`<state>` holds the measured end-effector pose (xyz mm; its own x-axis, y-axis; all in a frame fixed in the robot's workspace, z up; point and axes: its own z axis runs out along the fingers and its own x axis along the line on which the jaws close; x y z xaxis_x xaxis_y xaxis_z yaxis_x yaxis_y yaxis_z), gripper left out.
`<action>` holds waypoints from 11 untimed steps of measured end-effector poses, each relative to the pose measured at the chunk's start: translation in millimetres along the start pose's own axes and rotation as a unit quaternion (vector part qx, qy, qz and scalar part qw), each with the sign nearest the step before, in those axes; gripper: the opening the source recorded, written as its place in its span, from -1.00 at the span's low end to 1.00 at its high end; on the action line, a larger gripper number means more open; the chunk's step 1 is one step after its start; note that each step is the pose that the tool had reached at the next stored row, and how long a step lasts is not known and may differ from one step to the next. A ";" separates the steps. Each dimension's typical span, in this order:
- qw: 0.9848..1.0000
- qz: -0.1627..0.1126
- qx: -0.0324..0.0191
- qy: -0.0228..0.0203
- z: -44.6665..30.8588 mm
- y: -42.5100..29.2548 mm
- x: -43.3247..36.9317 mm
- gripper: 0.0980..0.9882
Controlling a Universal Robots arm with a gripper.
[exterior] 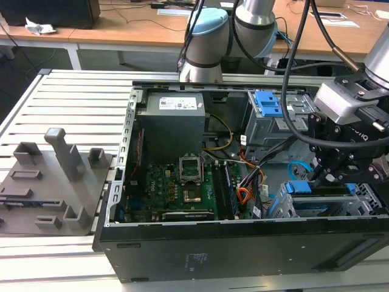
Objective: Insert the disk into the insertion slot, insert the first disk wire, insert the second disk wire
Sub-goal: 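Insert the second disk wire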
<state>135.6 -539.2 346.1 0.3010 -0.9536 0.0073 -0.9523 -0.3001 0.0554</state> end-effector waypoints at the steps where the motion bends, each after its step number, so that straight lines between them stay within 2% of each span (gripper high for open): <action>1: 1.000 0.000 0.000 0.000 0.0 -0.2 0.0 -0.86; 5: 1.000 0.003 0.000 0.000 0.0 -0.2 0.1 -0.86; 7: 1.000 0.021 0.000 -0.001 0.1 -0.2 0.1 -0.86; 9: 0.999 0.050 0.000 -0.003 0.4 -0.2 0.1 -0.86; 11: 0.997 0.079 -0.001 -0.004 0.5 -0.2 0.1 -0.86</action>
<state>135.8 -539.2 345.6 0.1458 -0.9893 0.0080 -0.9878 -0.1452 0.0556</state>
